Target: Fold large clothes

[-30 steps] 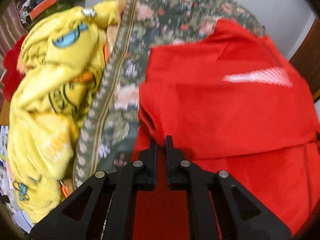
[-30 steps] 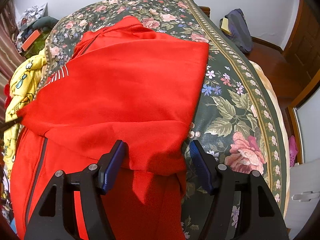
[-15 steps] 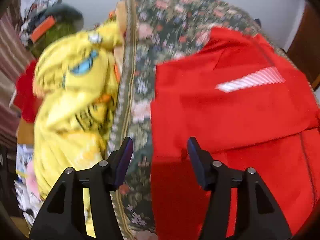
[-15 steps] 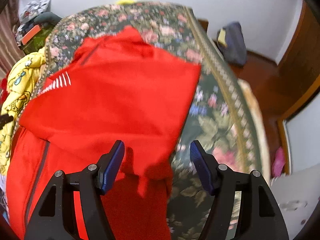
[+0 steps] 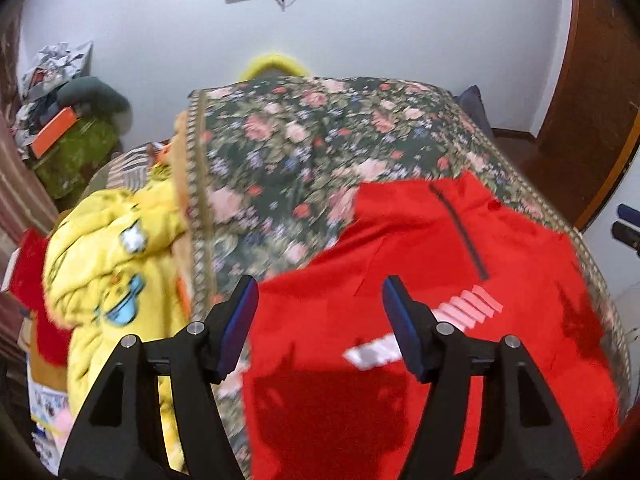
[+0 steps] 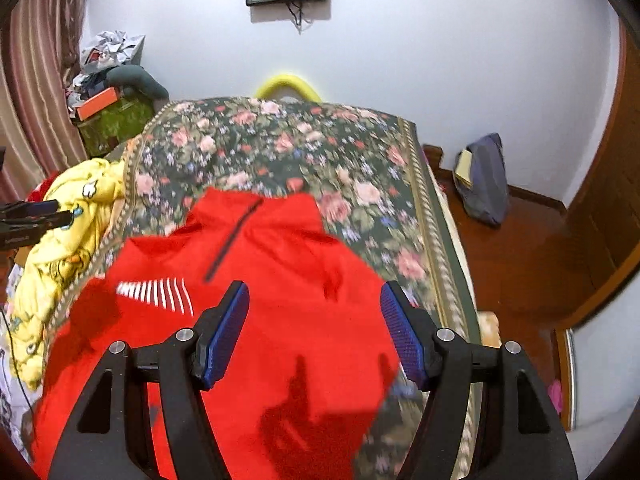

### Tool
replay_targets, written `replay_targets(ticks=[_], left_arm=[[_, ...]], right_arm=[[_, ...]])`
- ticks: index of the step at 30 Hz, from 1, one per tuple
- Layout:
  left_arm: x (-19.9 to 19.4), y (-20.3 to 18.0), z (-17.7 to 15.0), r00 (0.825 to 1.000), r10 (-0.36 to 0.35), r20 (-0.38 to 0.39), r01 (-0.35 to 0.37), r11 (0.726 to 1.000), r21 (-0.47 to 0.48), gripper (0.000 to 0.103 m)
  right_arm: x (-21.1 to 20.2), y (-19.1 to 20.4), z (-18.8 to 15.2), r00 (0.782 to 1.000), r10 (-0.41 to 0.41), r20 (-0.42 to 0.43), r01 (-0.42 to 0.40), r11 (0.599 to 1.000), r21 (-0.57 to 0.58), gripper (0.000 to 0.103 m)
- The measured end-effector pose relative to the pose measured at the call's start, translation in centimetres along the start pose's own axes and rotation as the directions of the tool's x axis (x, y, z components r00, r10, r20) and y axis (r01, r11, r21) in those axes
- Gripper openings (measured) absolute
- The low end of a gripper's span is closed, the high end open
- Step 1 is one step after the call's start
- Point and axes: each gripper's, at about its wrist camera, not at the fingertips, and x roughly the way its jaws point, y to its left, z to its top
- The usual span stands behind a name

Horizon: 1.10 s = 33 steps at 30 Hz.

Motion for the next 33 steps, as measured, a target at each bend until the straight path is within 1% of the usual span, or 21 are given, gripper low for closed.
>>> replay_targets(ticks=[2,5,9,11,13,15,18,21,22,24,25,27,28,29,30,31,32,33], left_arm=[[1.6,-0.8,1.1,1.000,-0.010,-0.010,0.010,1.000,0.002,0.064],[5.2,-2.1,2.4,0.998,-0.023,-0.062,0.023,1.000,0.006,0.064],[10.3,-3.1,3.3,0.990,-0.040,-0.138,0.041,0.999,0.005,0.064],[12.5,-3.3,3.4,0.986,-0.053,-0.157,0.052,0.999,-0.010,0.064],[15.0,-3.6,3.7,0.980,-0.075,-0.186,0.071,0.997,-0.030,0.064],[17.3,-3.9,3.9,0.974,-0.080,-0.211,0.072,0.996,-0.046,0.064],[19.8,-4.4,3.9,0.971,-0.092,-0.221,0.083,0.995,-0.048,0.064],[22.7,-4.5,3.3,0.959,-0.096,-0.266,0.088,0.995,-0.042,0.064],[23.0,-4.3,3.0,0.959,-0.114,-0.258,0.103,0.993,-0.057,0.064],[23.3,-3.3,2.7,0.963,-0.159,-0.218,0.135,0.983,-0.122,0.064],[23.5,-2.9,2.6,0.959,-0.184,-0.216,0.154,0.977,-0.149,0.064],[24.1,-1.8,2.4,0.946,-0.249,-0.209,0.203,0.955,-0.216,0.064],[24.2,-1.5,2.2,0.941,-0.268,-0.206,0.218,0.947,-0.236,0.060],[24.4,-1.3,2.1,0.934,-0.293,-0.203,0.239,0.938,-0.252,0.047],[24.4,-1.2,2.0,0.928,-0.317,-0.195,0.262,0.929,-0.262,0.040],[24.2,-1.3,2.0,0.927,-0.323,-0.191,0.269,0.927,-0.261,0.031],[24.0,-1.5,2.0,0.931,-0.311,-0.189,0.261,0.932,-0.250,0.021],[23.6,-1.9,2.0,0.939,-0.285,-0.191,0.241,0.944,-0.227,0.015]], right_arm=[[2.1,-0.1,1.0,1.000,0.015,-0.017,-0.015,1.000,0.018,0.065],[4.9,-0.6,1.7,0.998,0.038,-0.052,-0.036,0.998,0.052,0.065],[9.0,-0.9,2.3,0.991,0.060,-0.116,-0.050,0.995,0.089,0.065],[11.3,-1.2,2.5,0.986,0.082,-0.144,-0.066,0.991,0.113,0.065],[13.0,-1.4,2.9,0.982,0.113,-0.151,-0.093,0.986,0.137,0.065],[14.6,-1.4,3.2,0.977,0.135,-0.166,-0.109,0.982,0.155,0.065],[17.3,-1.4,3.7,0.964,0.156,-0.216,-0.123,0.980,0.159,0.065],[20.3,-1.4,3.8,0.942,0.159,-0.296,-0.119,0.982,0.150,0.065],[21.1,-1.4,3.7,0.933,0.171,-0.318,-0.129,0.980,0.149,0.064],[21.5,-1.9,3.8,0.928,0.213,-0.305,-0.164,0.970,0.177,0.065],[21.6,-2.2,3.9,0.925,0.237,-0.296,-0.185,0.964,0.192,0.065],[22.0,-2.8,3.7,0.917,0.277,-0.287,-0.218,0.951,0.220,0.064],[22.0,-3.0,3.4,0.913,0.300,-0.277,-0.237,0.942,0.237,0.063],[22.0,-3.2,3.1,0.910,0.317,-0.266,-0.253,0.935,0.248,0.061],[21.9,-3.2,3.1,0.910,0.325,-0.258,-0.263,0.932,0.248,0.056],[21.8,-3.1,3.1,0.910,0.330,-0.251,-0.271,0.932,0.241,0.052],[21.4,-2.8,3.0,0.913,0.327,-0.244,-0.274,0.935,0.227,0.043],[21.3,-2.7,3.1,0.917,0.316,-0.243,-0.266,0.939,0.218,0.032]])
